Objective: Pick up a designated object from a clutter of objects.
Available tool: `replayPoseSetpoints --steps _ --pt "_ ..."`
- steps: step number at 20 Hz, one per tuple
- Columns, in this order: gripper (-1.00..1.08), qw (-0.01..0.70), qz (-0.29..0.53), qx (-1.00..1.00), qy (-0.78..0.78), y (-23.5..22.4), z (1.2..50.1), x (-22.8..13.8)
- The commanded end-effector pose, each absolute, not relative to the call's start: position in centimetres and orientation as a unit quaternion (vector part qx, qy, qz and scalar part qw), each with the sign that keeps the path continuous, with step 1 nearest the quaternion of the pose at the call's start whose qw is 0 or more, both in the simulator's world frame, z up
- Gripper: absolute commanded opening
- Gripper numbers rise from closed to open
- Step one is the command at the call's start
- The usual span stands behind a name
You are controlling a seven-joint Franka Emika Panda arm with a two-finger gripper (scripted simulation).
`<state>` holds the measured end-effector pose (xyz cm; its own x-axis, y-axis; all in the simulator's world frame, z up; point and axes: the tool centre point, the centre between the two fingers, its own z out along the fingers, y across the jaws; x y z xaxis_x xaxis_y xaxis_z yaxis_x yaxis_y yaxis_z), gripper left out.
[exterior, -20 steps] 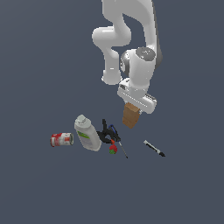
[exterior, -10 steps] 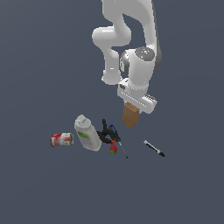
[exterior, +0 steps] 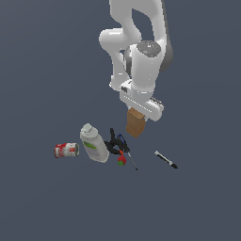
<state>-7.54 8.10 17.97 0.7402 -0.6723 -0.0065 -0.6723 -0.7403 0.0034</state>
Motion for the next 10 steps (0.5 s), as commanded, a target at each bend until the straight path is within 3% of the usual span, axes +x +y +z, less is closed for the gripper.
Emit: replayPoseSetpoints --steps 1,10 --pt "-1.00 -0.002 0.000 0.933 -0.361 6.8 19.8 -6.5" --pt "-1.00 -0.002 0.000 0.933 -0.361 0.8 26.7 -2.7"
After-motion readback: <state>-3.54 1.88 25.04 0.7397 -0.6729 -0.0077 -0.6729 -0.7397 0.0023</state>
